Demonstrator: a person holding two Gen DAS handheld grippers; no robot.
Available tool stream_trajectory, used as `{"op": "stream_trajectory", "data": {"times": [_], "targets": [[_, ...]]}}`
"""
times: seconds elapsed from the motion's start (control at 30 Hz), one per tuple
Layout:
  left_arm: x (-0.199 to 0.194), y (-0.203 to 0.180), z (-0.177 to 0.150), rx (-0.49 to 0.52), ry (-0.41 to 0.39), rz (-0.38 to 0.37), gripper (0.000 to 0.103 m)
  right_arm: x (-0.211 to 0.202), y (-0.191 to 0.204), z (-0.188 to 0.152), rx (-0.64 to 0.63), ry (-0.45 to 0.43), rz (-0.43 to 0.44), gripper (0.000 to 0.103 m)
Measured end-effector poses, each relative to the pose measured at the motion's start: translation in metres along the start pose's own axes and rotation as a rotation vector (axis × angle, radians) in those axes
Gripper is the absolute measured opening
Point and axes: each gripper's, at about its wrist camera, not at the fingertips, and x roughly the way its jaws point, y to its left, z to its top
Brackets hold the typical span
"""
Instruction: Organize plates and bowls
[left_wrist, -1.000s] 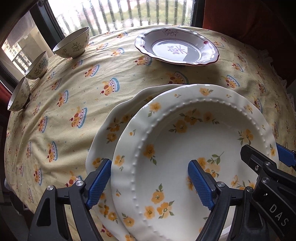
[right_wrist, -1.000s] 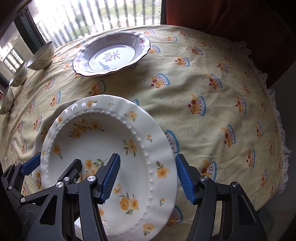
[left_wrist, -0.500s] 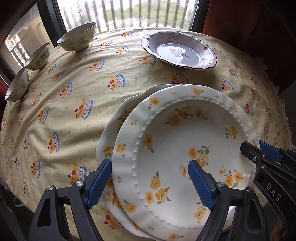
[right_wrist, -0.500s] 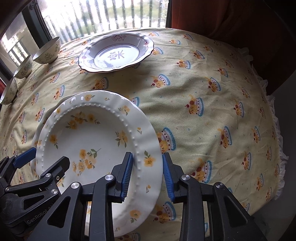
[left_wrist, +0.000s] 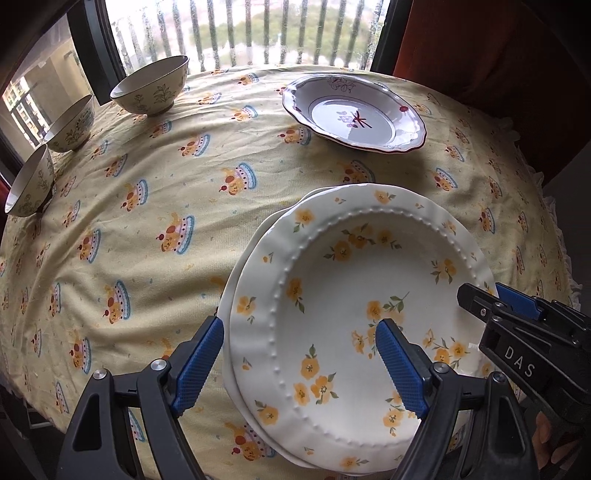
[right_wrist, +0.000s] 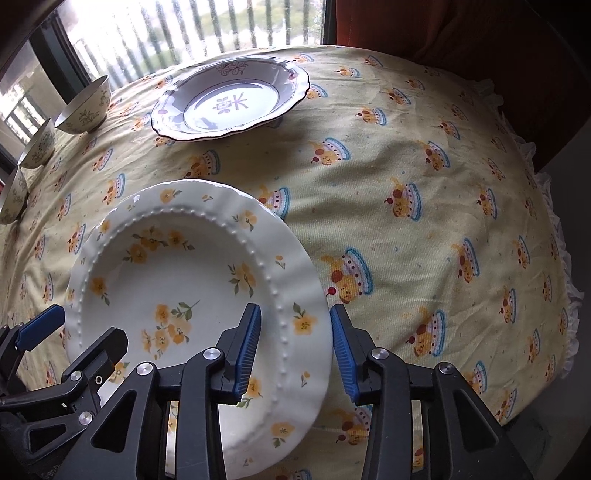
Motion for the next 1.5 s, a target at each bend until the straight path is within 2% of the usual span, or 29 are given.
{"op": "stream_trajectory", "data": {"times": [0.1,0.2,0.23,0.3,0.4,0.53,0.8,0.93,1.13,1.37,1.5], "targets": [[-0.005,0.004,0.005,0.015,-0.018,-0.025,0.086,-0.008,-0.005,0.001,0.091,-0.002,0.013,0.044],[-0.009,0.004,0.011,0.058,-0.014,-0.030,0.086,-0.025,-0.001,0.004,0.127,-0.039,0.012,0.045],[-0.012,0.005,0.013,0.069,-0.022,-0.037,0.086,-0.031,0.002,0.006,0.133,-0.051,0.007,0.047],[-0.019,0.008,0.018,0.079,-0.039,-0.056,0.086,-0.042,0.011,0.009,0.137,-0.080,0.011,0.061],[-0.026,0.012,0.026,0.088,-0.053,-0.081,0.086,-0.055,0.023,0.014,0.139,-0.121,0.005,0.067],[-0.035,0.017,0.038,0.104,-0.080,-0.102,0.087,-0.065,0.036,0.021,0.146,-0.141,0.004,0.070],[-0.039,0.018,0.059,0.110,-0.116,-0.084,0.087,-0.075,0.047,0.041,0.123,-0.182,-0.033,0.076],[-0.038,0.013,0.074,0.097,-0.144,-0.057,0.087,-0.072,0.041,0.058,0.124,-0.188,-0.018,0.077],[-0.031,0.000,0.106,0.048,-0.171,-0.014,0.087,-0.064,0.030,0.093,0.086,-0.207,0.001,0.080],[-0.013,-0.009,0.140,-0.024,-0.197,0.042,0.087,-0.043,0.013,0.141,0.041,-0.227,0.049,0.092],[0.004,-0.009,0.157,-0.041,-0.187,0.070,0.087,-0.028,0.014,0.164,-0.001,-0.248,0.047,0.094]]}}
